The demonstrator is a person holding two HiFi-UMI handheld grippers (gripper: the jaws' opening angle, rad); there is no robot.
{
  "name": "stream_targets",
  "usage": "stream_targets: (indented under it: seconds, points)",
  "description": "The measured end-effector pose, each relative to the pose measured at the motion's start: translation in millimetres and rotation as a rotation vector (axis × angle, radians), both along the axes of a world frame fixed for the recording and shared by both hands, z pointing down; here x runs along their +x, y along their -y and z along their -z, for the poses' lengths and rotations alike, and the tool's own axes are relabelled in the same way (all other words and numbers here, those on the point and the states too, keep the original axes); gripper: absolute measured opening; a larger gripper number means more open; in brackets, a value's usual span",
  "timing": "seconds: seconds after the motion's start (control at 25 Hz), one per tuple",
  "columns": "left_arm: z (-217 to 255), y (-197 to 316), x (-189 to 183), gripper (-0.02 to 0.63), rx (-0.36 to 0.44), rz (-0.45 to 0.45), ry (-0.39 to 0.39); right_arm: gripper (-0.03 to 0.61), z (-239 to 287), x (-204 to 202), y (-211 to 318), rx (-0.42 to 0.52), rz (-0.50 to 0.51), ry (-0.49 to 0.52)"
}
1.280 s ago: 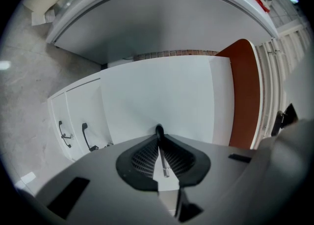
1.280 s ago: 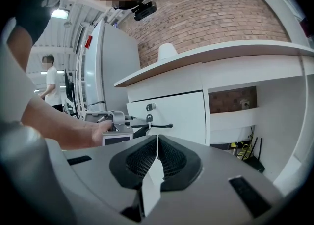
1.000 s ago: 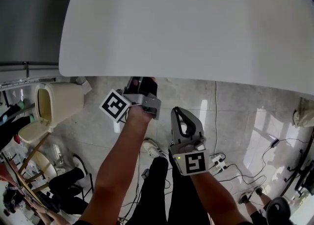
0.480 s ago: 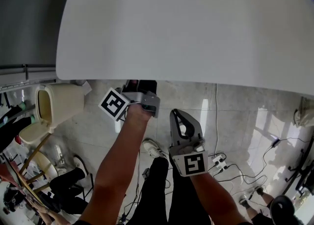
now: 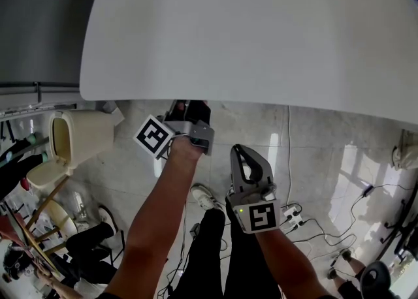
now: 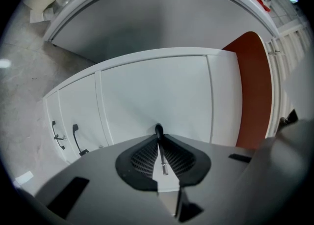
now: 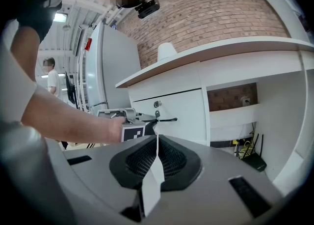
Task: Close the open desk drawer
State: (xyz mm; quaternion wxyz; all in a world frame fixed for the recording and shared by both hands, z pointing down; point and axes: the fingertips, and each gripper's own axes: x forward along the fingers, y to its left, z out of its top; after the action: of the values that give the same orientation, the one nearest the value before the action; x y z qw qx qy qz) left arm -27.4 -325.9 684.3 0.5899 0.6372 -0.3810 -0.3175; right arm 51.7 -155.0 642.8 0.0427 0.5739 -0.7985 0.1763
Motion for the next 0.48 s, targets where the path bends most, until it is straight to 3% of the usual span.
stream_targets:
  seconds: [0.24,0.48]
  points:
    - [7.0,-18.2,-4.9,0.041,0.015,0.000,-0.015,0.029,14.7,-2.7,-8.7,0.021,-0.026,0.015]
    - [3.4,-61.0,-5.2,0.008,0.012,-0.057,0.057,0.029,21.1,-8.1,-17.5,0.036,-0.023,0.010]
